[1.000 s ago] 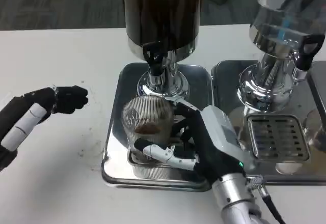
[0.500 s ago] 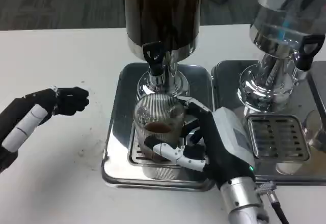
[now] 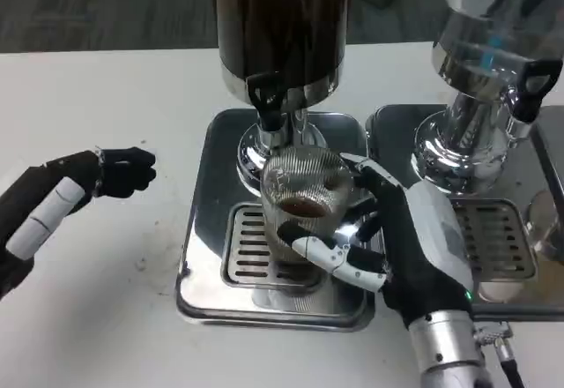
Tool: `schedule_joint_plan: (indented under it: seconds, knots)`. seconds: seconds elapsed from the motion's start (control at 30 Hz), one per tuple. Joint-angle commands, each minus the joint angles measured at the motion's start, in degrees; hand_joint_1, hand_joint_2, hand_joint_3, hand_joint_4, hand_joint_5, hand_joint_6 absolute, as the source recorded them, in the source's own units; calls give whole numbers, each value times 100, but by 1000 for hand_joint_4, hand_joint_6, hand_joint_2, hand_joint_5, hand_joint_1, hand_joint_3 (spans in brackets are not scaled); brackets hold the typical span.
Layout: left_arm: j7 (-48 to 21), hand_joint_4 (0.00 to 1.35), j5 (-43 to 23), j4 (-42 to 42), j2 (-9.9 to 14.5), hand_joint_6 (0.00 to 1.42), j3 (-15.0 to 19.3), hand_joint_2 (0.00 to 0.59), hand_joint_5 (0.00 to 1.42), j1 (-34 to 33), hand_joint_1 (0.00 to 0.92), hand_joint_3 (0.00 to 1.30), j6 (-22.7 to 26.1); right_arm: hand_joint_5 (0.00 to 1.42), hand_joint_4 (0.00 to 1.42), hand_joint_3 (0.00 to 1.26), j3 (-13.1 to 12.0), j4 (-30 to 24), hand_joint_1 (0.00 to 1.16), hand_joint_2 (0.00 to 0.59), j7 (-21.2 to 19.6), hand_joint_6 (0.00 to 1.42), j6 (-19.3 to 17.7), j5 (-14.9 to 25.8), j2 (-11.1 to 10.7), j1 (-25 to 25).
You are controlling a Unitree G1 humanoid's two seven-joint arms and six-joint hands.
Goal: Grasp the cup under the faucet to collect the drink, then remove the cup.
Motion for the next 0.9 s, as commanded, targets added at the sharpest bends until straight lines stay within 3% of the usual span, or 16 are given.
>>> schedule_joint_plan:
  seconds: [0.03, 0.43, 0.9]
  knots:
    - [-10, 366, 90, 106, -2, 316, -52, 135, 328, -83, 0, 393, -78, 675, 552, 495, -159, -352, 634, 249, -27, 798, -9, -2, -57, 148]
    - [-42, 366, 158, 187, -87, 316, -110, 135, 324, -208, 0, 392, -157, 683, 558, 495, -383, -934, 638, 249, 78, 801, 175, -26, -166, 620]
    - [175, 319, 383, -363, -47, 281, -286, 134, 282, 102, 0, 353, -835, 684, 558, 509, -545, -1668, 640, 249, 365, 801, 304, -120, -273, 1080]
